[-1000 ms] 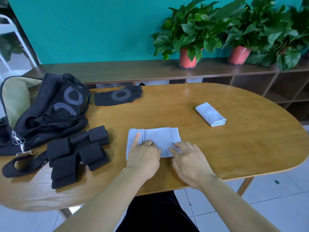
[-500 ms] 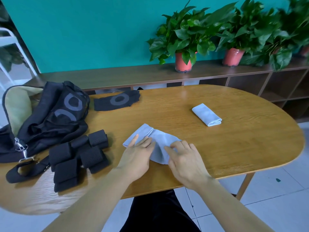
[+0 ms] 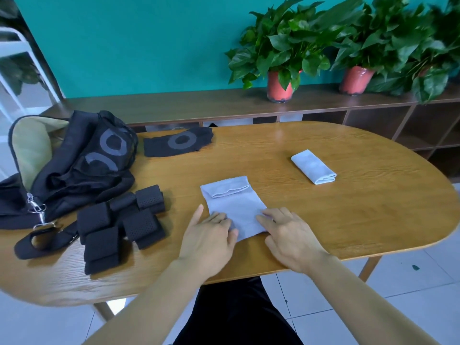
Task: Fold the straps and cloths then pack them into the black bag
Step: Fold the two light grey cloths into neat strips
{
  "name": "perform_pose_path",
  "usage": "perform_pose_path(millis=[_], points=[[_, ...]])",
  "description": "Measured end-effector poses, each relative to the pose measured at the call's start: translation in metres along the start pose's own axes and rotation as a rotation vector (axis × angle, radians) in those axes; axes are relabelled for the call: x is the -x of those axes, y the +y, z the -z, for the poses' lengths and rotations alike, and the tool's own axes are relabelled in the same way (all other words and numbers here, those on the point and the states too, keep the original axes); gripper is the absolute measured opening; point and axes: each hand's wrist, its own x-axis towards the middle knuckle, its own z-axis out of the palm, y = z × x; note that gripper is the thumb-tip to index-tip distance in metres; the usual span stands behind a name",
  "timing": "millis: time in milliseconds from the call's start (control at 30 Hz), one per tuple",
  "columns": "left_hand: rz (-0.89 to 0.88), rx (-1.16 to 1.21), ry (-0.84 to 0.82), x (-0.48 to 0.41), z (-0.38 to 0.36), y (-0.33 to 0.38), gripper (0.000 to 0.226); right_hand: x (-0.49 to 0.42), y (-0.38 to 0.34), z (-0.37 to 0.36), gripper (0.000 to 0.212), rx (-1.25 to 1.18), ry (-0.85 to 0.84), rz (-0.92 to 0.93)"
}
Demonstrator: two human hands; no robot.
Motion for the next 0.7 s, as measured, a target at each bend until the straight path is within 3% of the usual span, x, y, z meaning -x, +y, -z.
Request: perform_pose_path(millis=[167, 267, 333, 433, 500, 700], points=[[-0.044, -0.035, 0.024, 0.005, 0.002, -0.024, 0.055, 0.023, -0.021, -0.008, 0.042, -0.023, 0.085, 0.029], [-0.086, 0.003, 0.068, 0.014, 0.005, -0.03, 0.047, 0.029, -0.029, -0.006, 0.037, -0.058, 0.106, 0.06], [-0.161, 0.082, 0.089, 0.022, 0.008, -0.031, 0.049, 0.033, -0.031, -0.005, 0.048, -0.072, 0.102, 0.099], [-0.273, 0.116, -0.007, 0.035, 0.008, -0.032, 0.082, 0.038, -0.03, -0.009, 0.078, -0.066, 0.063, 0.169], [-0.316, 0.054, -0.042, 0.042, 0.006, -0.033, 0.091, 0.041, -0.031, -0.012, 0.079, -0.063, 0.051, 0.186], [-0.39, 0.07, 0.103, 0.053, -0.002, -0.037, 0.063, 0.047, -0.03, -0.016, 0.047, -0.1, 0.274, 0.247]])
